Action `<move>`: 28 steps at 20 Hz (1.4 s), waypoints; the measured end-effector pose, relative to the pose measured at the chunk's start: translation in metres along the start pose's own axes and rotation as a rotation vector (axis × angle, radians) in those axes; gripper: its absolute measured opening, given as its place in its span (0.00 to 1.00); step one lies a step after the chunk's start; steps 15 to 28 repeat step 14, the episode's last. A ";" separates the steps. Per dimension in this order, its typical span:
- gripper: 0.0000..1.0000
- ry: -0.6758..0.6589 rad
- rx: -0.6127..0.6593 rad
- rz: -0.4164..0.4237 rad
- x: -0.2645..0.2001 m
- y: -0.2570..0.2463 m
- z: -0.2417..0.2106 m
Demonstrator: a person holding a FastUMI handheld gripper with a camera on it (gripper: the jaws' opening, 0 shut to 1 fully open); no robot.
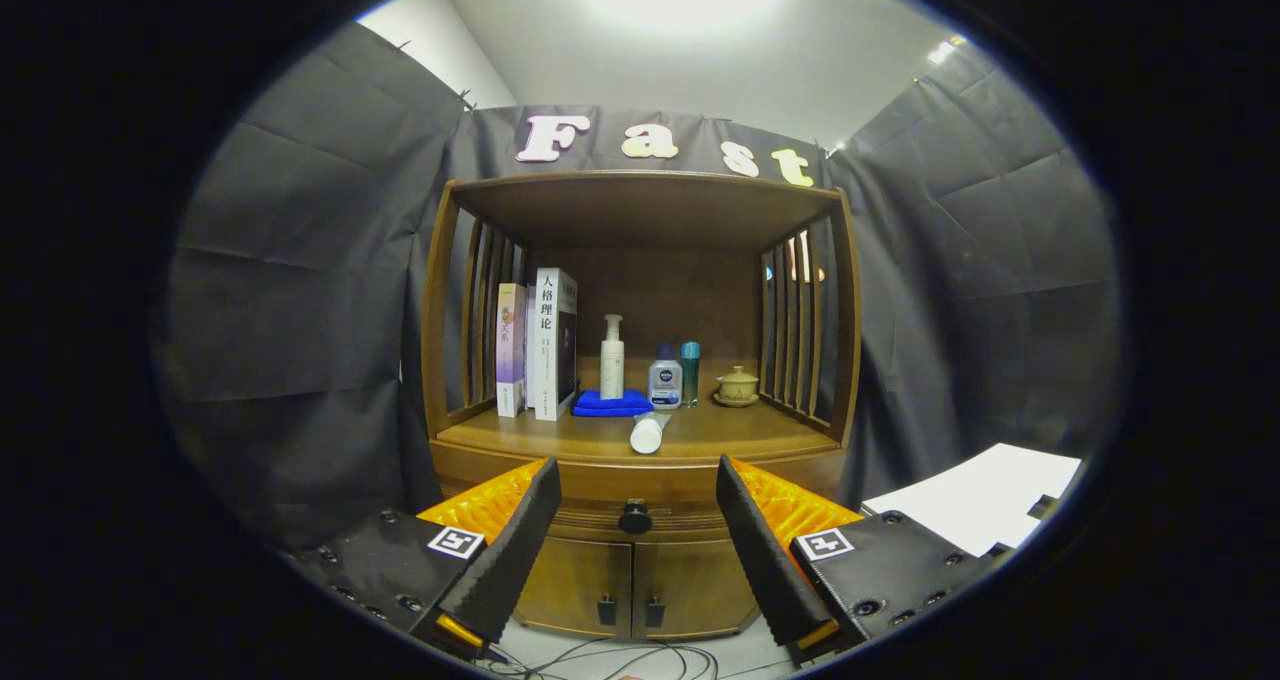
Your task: Pull open the drawer, take out the items inside it, and place them on the countertop above the cabinet.
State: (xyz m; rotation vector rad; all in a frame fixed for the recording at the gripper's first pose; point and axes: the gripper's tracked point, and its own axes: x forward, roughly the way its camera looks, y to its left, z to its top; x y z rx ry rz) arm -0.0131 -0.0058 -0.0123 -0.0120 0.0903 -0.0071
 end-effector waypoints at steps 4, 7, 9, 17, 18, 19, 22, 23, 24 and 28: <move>0.98 -0.014 -0.007 0.011 0.005 -0.002 0.004; 0.98 -0.016 -0.013 0.011 0.009 -0.007 0.005; 0.98 -0.018 -0.009 0.006 0.009 -0.009 0.007; 0.98 -0.011 -0.011 0.003 0.006 -0.010 0.005; 0.98 -0.011 -0.011 0.003 0.006 -0.010 0.005; 0.98 -0.011 -0.011 0.003 0.006 -0.010 0.005; 0.98 -0.011 -0.011 0.003 0.006 -0.010 0.005; 0.98 -0.011 -0.011 0.003 0.006 -0.010 0.005; 0.98 -0.011 -0.011 0.003 0.006 -0.010 0.005; 0.98 -0.011 -0.011 0.003 0.006 -0.010 0.005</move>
